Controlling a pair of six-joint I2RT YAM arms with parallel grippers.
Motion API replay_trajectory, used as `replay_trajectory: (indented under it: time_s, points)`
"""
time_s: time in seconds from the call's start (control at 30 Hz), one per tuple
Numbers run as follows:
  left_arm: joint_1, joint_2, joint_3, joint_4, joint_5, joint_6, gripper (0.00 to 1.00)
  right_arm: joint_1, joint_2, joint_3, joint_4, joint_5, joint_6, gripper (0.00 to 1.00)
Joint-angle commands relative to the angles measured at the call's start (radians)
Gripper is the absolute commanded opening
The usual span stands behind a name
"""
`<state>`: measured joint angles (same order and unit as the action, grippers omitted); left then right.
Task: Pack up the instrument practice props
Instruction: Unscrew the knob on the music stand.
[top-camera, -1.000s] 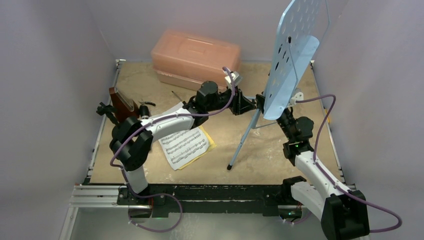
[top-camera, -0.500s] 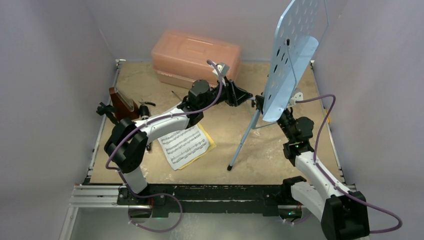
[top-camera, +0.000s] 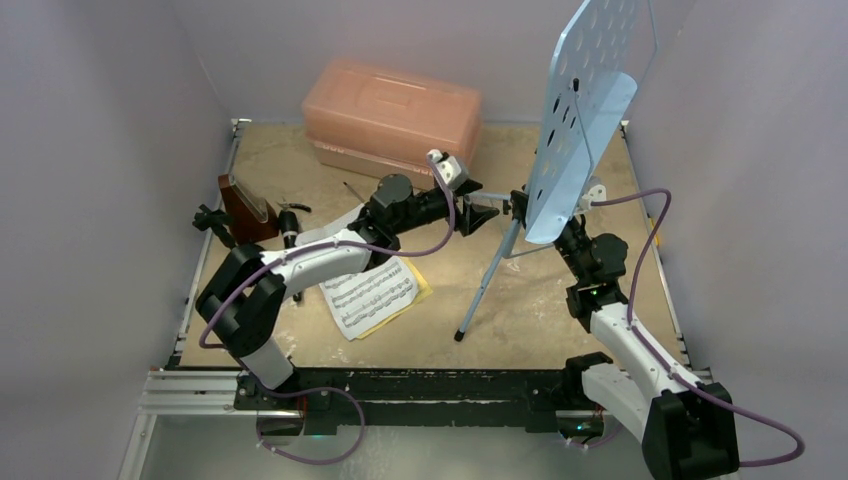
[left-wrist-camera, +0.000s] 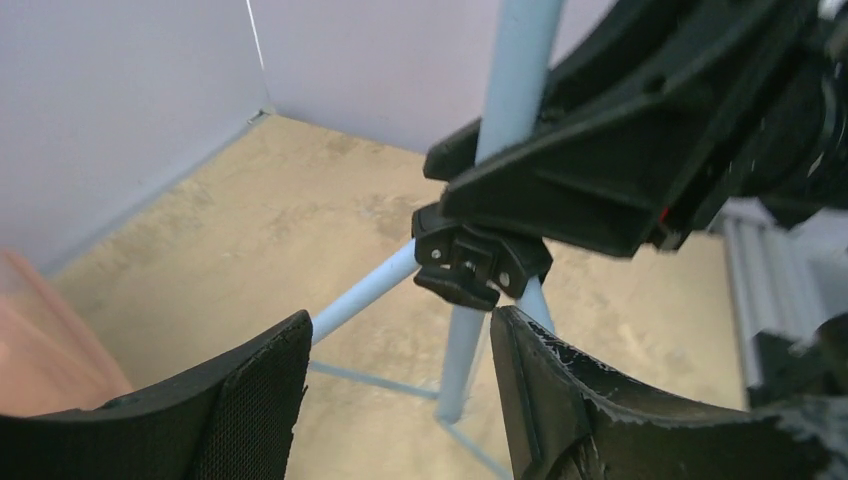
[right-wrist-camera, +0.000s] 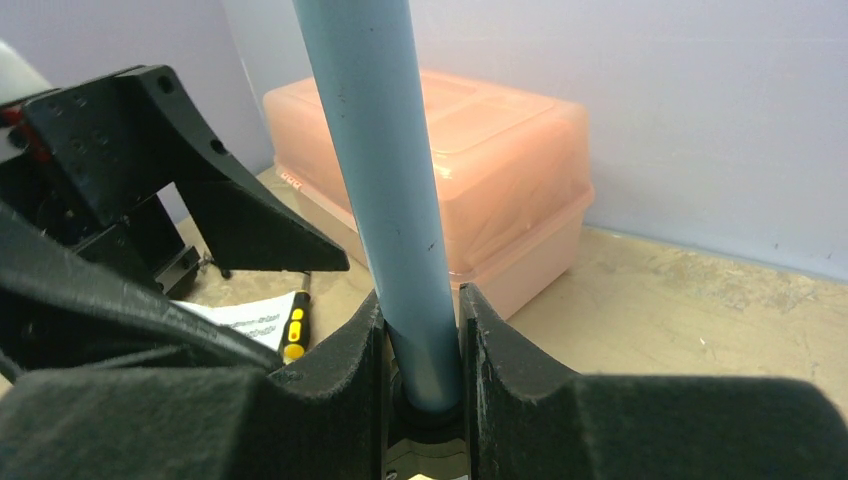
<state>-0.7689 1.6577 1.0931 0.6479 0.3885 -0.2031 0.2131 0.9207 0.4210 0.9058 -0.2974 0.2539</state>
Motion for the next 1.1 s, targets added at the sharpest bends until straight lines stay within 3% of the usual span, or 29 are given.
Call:
replay_trajectory:
  time_s: [0.0, 0.2, 0.5, 0.77, 1.07]
  points:
    - [-0.007, -0.045, -0.038, 0.082, 0.095, 0.403, 0.65, 0.008, -0.005, 0.001, -0.006, -0.014, 0.154, 0.06]
    - [-0.021, -0.014, -0.033, 0.072, 0.214, 0.675, 0.60, 0.009, -0.003, 0.001, -0.005, -0.012, 0.153, 0.06]
    - [-0.048, 0.044, 0.037, 0.002, 0.244, 0.823, 0.53, 0.008, 0.001, 0.001, -0.002, -0.014, 0.154, 0.06]
    - [-0.062, 0.093, 0.095, -0.031, 0.234, 0.861, 0.45, 0.009, 0.001, 0.001, -0.002, -0.017, 0.156, 0.06]
    - [-0.060, 0.124, 0.148, -0.086, 0.249, 0.783, 0.29, 0.008, -0.003, 0.001, -0.005, -0.016, 0.156, 0.06]
